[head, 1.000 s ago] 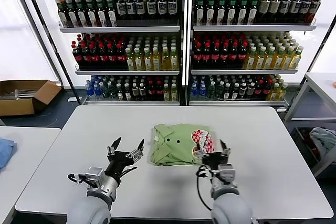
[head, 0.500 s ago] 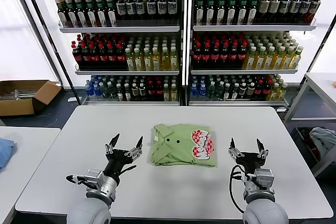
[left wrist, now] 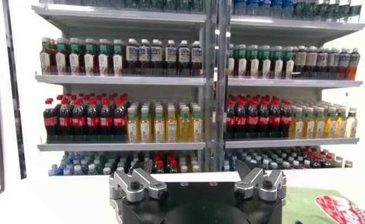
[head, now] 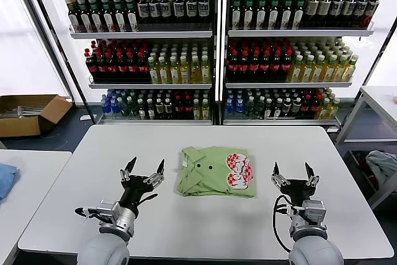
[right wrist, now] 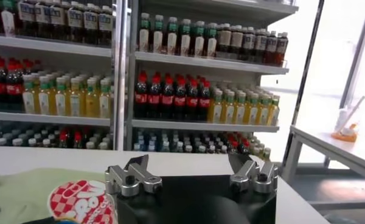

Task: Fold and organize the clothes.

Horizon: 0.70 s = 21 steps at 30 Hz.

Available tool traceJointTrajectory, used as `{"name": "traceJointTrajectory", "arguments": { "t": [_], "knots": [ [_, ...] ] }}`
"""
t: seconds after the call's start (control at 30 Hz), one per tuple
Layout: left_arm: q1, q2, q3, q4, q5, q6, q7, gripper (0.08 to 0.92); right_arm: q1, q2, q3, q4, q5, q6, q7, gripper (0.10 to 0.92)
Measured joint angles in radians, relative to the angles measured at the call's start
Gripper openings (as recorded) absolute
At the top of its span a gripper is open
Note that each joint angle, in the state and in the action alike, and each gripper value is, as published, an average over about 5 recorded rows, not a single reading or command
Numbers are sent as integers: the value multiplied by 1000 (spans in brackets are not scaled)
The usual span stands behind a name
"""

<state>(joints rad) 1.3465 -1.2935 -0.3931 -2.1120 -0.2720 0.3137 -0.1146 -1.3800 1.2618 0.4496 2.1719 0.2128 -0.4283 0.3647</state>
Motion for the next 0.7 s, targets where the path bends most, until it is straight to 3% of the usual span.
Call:
{"name": "traceJointTrajectory", "arguments": {
  "t": [0.33, 0.7],
  "knots": [
    [5, 4, 11, -3, 4, 5, 0, 823, 113, -29, -82, -63, 69, -33, -55, 823],
    [9, 10, -21, 12, -1, 15, -7, 823, 425, -25, -278, -310, 202, -74, -106, 823]
  ]
}}
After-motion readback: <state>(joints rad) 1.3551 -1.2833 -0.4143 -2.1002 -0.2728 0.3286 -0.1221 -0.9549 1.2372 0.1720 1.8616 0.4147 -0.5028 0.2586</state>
